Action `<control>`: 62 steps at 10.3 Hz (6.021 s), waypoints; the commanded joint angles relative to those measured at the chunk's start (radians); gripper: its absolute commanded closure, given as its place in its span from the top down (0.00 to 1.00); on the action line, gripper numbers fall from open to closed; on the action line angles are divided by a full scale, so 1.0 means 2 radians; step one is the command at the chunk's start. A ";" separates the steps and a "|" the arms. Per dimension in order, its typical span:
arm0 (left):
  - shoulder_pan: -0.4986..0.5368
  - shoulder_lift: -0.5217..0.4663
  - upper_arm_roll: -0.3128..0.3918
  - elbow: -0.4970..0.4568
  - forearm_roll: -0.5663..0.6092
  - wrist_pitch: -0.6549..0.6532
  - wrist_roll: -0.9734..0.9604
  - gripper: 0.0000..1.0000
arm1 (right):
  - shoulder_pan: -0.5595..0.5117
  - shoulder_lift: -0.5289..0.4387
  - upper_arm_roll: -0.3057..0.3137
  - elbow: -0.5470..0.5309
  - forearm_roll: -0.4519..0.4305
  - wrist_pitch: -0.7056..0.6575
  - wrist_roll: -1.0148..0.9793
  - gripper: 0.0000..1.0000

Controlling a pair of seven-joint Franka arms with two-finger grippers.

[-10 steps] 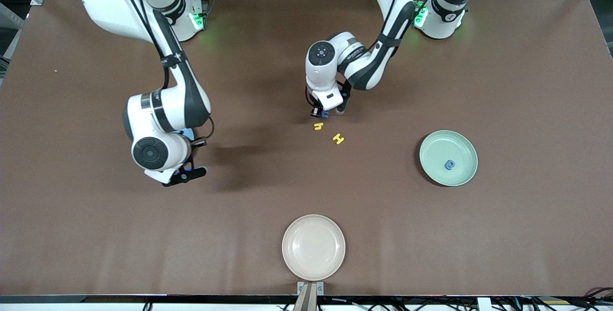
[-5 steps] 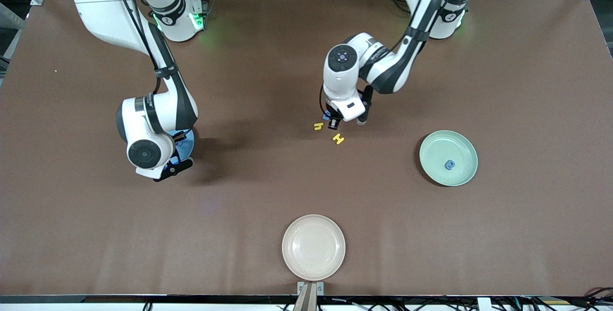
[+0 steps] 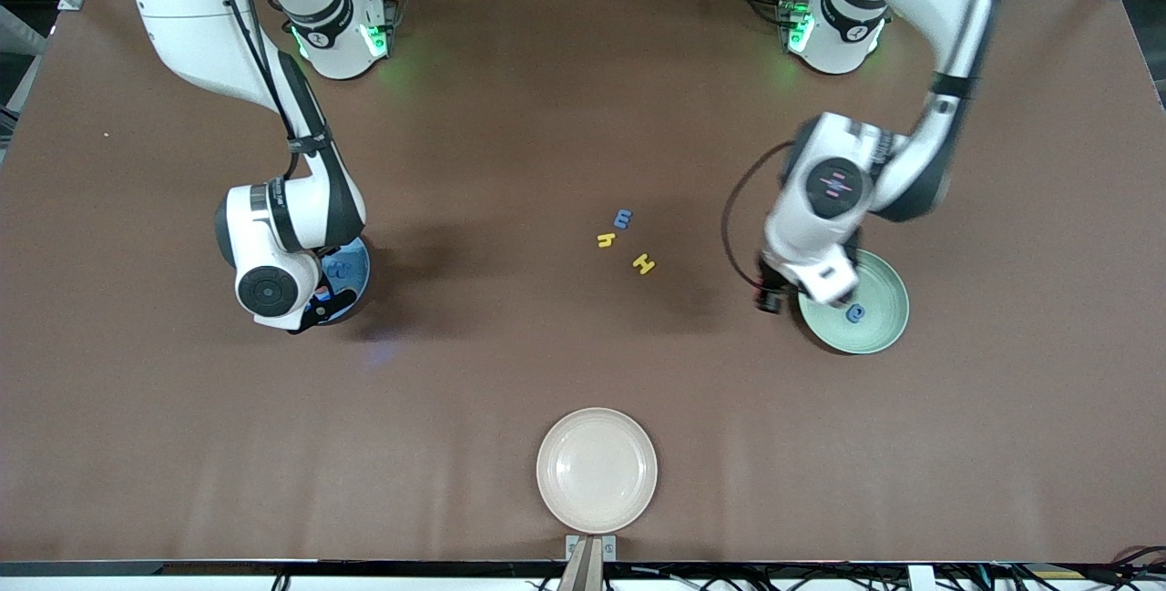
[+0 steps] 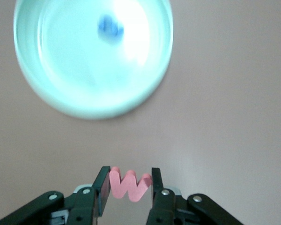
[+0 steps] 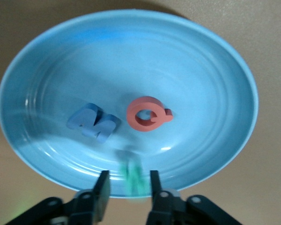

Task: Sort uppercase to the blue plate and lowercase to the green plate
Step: 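Release the R on the blue plate and the w on the green plate, then move the right gripper down to the yellow H, then grasp the yellow H with the right gripper, then lift the yellow H with the right gripper while the left gripper approaches letters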

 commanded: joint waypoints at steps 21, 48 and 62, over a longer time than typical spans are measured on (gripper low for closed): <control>-0.015 0.005 -0.013 0.013 0.036 -0.048 0.084 1.00 | 0.091 0.007 0.267 0.087 0.063 0.235 0.832 0.75; 0.022 0.043 -0.010 0.072 0.065 -0.060 0.085 1.00 | 0.215 0.224 0.183 0.334 0.006 0.274 1.114 0.58; 0.020 0.042 -0.011 0.072 0.065 -0.060 0.084 1.00 | 0.207 0.204 0.180 0.329 0.007 0.230 1.031 0.22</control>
